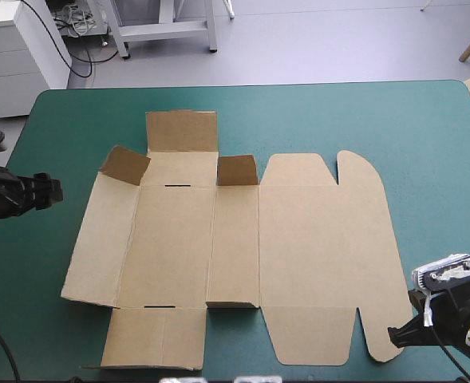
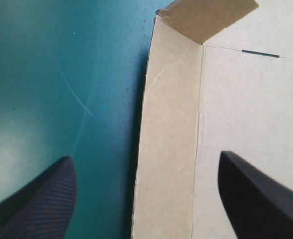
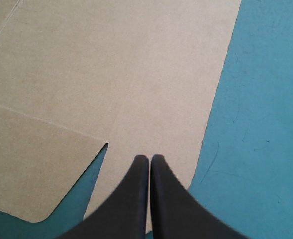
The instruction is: Fold the box
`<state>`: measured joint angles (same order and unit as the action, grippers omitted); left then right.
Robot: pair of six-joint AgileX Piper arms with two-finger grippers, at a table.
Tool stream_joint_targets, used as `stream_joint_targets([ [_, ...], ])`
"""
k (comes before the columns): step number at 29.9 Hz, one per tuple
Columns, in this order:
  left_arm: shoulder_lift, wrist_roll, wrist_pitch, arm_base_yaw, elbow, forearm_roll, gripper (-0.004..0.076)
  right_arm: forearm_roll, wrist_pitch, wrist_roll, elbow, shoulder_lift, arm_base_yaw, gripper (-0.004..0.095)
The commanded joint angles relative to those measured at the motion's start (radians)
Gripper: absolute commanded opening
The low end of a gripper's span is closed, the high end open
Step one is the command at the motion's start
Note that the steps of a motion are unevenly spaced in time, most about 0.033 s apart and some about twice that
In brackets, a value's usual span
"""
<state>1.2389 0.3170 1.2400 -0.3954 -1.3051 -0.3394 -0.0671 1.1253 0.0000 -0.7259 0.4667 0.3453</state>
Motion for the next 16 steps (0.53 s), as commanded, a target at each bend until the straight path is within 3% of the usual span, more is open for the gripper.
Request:
stream_joint_targets([
  [1,-0.068,-0.006,0.035,0.003,-0.03,-0.018,0.0557,-0.007,-0.07,-0.01,-0.023,0.007,-0.003,-0.0002],
  [9,-0.068,-0.007,0.035,0.003,-0.03,-0.016,0.0558,-0.007,-0.066,-0.01,-0.023,0.007,-0.003,-0.0002],
  [16,0.029,-0.006,0.035,0.001,-0.028,-0.021,0.0558,-0.007,-0.066,-0.01,-0.023,0.007,-0.003,-0.0002],
])
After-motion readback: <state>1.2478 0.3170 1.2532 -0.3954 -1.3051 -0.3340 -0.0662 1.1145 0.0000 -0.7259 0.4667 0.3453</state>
